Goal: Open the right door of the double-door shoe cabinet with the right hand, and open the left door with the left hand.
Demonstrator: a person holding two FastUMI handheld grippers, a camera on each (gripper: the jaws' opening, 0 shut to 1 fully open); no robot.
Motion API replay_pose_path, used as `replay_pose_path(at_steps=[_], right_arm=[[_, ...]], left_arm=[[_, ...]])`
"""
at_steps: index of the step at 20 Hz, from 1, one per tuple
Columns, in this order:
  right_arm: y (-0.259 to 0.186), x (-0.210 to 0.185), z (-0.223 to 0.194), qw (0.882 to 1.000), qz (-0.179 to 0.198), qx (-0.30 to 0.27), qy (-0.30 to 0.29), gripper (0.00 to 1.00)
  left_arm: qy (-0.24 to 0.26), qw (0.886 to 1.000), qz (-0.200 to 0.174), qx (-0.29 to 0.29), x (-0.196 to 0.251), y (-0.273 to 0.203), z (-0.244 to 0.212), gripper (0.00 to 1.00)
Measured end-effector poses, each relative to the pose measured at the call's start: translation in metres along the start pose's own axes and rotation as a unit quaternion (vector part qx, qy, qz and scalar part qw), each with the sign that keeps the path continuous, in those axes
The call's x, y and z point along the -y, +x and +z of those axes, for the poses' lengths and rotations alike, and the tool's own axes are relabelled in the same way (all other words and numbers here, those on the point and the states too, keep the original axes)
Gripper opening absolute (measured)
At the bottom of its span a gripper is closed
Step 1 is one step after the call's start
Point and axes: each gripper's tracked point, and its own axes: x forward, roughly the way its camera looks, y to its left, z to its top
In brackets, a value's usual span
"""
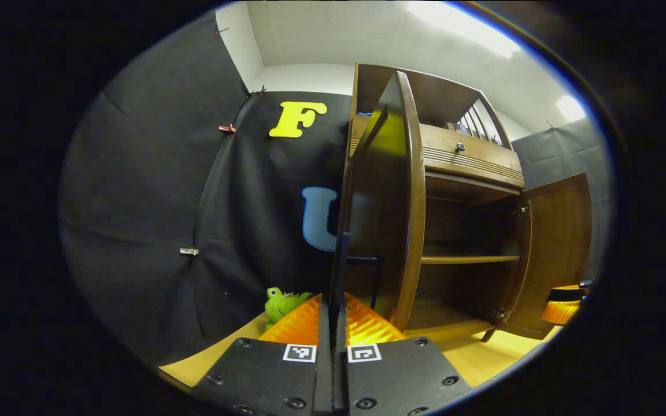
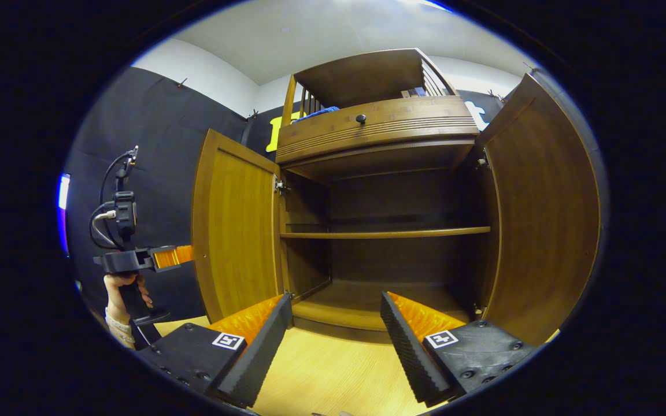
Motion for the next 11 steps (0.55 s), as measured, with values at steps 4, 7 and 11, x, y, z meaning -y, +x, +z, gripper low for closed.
replay_pose_path(at_steps=[4, 7, 11], right_arm=[[0.0, 0.01, 0.0, 1.0, -0.008, 0.0, -0.003, 0.97], [0.0, 0.016, 0.006, 1.0, -0.012, 0.006, 0.002, 0.98], [-0.013, 0.027, 0.023, 0.999, -0.023, 0.022, -0.009, 0.97]], left_arm=[[0.01, 0.999, 0.041, 0.009, -0.012, -0.022, 0.006, 0.05], [0.012, 0.999, 0.03, 0.031, 0.006, -0.049, 0.027, 0.05], [0.014, 0.999, -0.019, 0.037, 0.063, -0.069, 0.041, 0.05]])
